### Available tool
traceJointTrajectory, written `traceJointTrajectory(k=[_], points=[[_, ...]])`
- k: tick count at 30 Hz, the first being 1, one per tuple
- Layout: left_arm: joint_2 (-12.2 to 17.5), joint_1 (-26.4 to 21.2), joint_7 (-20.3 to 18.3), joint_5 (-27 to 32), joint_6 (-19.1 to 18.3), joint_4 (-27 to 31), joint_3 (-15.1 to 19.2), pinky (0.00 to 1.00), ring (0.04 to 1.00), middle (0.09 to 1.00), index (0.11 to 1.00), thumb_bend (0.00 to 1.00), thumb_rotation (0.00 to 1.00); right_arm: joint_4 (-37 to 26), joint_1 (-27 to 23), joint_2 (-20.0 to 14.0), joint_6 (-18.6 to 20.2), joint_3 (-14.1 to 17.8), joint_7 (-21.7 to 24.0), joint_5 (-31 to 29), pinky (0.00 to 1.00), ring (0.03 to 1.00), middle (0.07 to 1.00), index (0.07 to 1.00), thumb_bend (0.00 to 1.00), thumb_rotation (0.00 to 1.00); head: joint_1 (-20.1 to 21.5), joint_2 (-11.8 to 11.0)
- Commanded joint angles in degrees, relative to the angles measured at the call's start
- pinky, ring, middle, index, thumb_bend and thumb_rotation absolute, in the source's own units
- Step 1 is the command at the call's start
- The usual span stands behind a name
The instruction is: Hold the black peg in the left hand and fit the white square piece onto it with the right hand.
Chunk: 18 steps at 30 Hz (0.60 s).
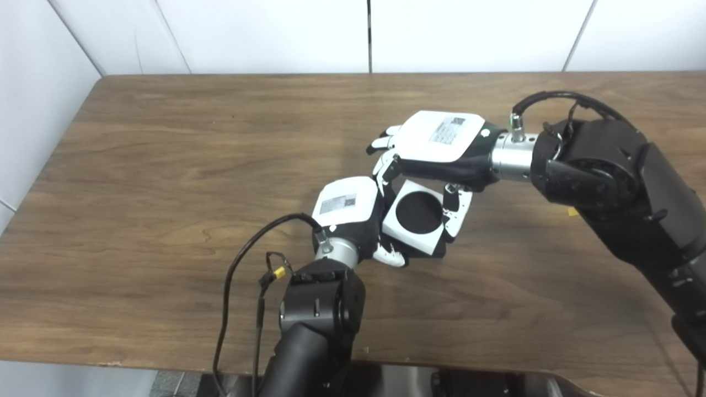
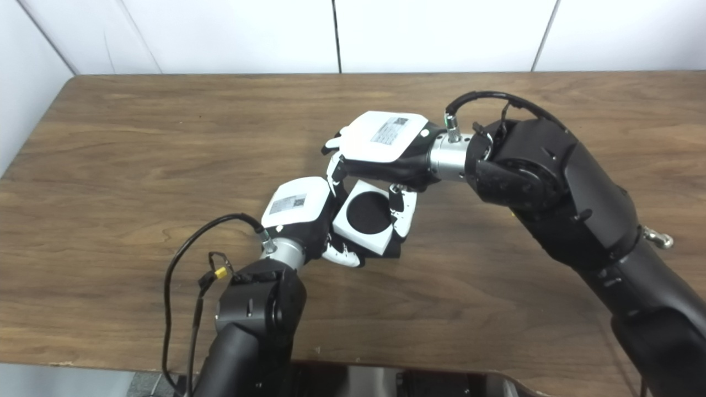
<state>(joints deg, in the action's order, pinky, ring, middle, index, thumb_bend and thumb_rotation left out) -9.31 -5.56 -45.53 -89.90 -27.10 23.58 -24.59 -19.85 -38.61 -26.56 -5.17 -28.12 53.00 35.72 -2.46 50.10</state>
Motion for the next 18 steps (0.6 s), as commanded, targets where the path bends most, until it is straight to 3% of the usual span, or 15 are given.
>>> traceJointTrajectory(k=[1,9,18], points=[[-9.24,1.17,-2.19,2.29,0.21,-2.94,-0.10,1.00,0.892,0.825,0.687,0.94,0.22,-0.76,-3.92,0.13,0.42,0.77,0.41,-0.20,0.95,0.950,0.790,0.644,0.95,0.19,0.03,-0.15],[-8.68,-0.73,-8.53,1.52,0.21,-1.10,2.96,1.00,0.916,0.848,0.782,1.00,0.24,0.27,-4.40,0.17,1.45,2.07,0.53,-0.02,0.93,0.947,0.794,0.686,1.00,0.26,0.43,-0.62],[-7.87,-1.71,-12.22,1.13,0.26,1.22,4.59,1.00,0.947,0.879,0.815,1.00,0.24,1.34,-4.13,0.32,1.20,3.04,-0.76,0.16,0.91,0.938,0.791,0.694,1.00,0.27,0.40,-0.74]])
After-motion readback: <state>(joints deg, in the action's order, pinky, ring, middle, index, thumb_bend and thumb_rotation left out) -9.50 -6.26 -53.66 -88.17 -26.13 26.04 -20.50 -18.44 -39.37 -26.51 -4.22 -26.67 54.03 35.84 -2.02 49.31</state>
